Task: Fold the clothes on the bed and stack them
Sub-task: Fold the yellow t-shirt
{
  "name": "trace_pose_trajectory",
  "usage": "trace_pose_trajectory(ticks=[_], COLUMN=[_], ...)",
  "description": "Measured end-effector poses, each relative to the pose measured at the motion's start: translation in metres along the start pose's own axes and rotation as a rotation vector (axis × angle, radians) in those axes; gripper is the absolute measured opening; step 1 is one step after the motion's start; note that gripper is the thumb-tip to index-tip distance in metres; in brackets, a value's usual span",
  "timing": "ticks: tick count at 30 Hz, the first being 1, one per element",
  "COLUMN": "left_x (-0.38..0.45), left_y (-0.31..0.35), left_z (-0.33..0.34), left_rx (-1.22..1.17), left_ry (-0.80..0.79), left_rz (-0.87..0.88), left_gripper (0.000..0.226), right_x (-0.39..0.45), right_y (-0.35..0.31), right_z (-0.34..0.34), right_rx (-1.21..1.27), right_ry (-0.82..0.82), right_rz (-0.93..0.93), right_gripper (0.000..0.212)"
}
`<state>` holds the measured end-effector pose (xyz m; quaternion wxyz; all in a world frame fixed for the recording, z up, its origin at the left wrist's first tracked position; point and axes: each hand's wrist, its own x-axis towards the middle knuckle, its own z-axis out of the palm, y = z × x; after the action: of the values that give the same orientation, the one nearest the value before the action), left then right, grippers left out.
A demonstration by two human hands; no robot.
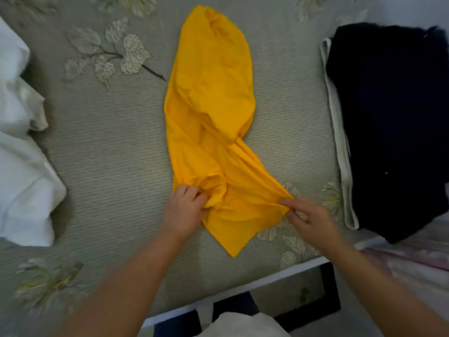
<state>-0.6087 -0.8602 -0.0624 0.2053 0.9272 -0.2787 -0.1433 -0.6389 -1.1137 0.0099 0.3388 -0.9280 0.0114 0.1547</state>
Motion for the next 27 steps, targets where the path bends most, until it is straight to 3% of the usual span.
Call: trace_pose_trajectory(ticks=[1, 4, 6, 8, 11, 14, 16, 18, 19, 20, 22, 24, 25, 27], left_x=[0.0, -0.011, -0.02, -0.028, -0.047, -0.077, -0.092, -0.106, -0.11, -0.11, -0.103, -0.092, -0.085, -0.072], left_y=[0.0, -0.007, -0.01, -0.011, -0.012, -0.017, -0.016, -0.015, -0.018, -0.018, -0.018, -0.02, -0.02, -0.016], left_z=[-0.002, -0.019, -0.033, -0.045, -0.057, -0.058, -0.055, -0.045, -0.039, -0.039, -0.041, -0.043, -0.044, -0.045], left_rx=[-0.018, -0.117, -0.101, -0.052, 0.02, 0.04, 0.011, 0.05, 0.1, 0.14, 0.171, 0.133, 0.117, 0.091], left_ry=[0.013, 0.078, 0.133, 0.147, 0.106, -0.035, -0.303, -0.622, -0.678, -0.705, -0.594, -0.423, -0.351, -0.245], left_rz=[-0.053, -0.182, -0.204, -0.192, -0.16, -0.018, -0.043, -0.204, -0.277, -0.37, -0.461, -0.527, -0.539, -0.538], left_gripper=[0.017, 0.034, 0.037, 0.036, 0.036, 0.045, 0.069, 0.065, 0.053, 0.042, 0.039, 0.049, 0.052, 0.055], right_x=[-0.002, -0.004, -0.003, -0.004, -0.013, -0.025, -0.029, -0.026, -0.021, -0.012, 0.013, 0.046, 0.063, 0.091], right_y=[0.005, 0.014, 0.013, 0.006, 0.006, 0.016, 0.017, 0.014, 0.008, 0.002, -0.009, -0.025, -0.034, -0.048], right_z=[-0.008, -0.03, -0.03, -0.022, -0.011, -0.002, 0.006, 0.011, 0.012, 0.013, 0.019, 0.029, 0.034, 0.043], right_rx=[0.083, 0.395, 0.481, 0.415, 0.049, -0.218, -0.335, -0.422, -0.464, -0.462, -0.363, -0.347, -0.374, -0.437], right_ry=[0.127, 0.443, 0.468, 0.391, 0.127, -0.403, -0.738, -0.919, -0.944, -0.864, -0.467, -0.14, -0.082, -0.092], right_rz=[0.103, 0.39, 0.392, 0.33, 0.162, 0.128, 0.153, 0.155, 0.148, 0.132, 0.078, 0.053, 0.082, 0.156], right_gripper=[0.024, 0.027, 0.024, 0.021, 0.013, 0.019, 0.024, 0.034, 0.036, 0.033, 0.021, 0.059, 0.069, 0.057])
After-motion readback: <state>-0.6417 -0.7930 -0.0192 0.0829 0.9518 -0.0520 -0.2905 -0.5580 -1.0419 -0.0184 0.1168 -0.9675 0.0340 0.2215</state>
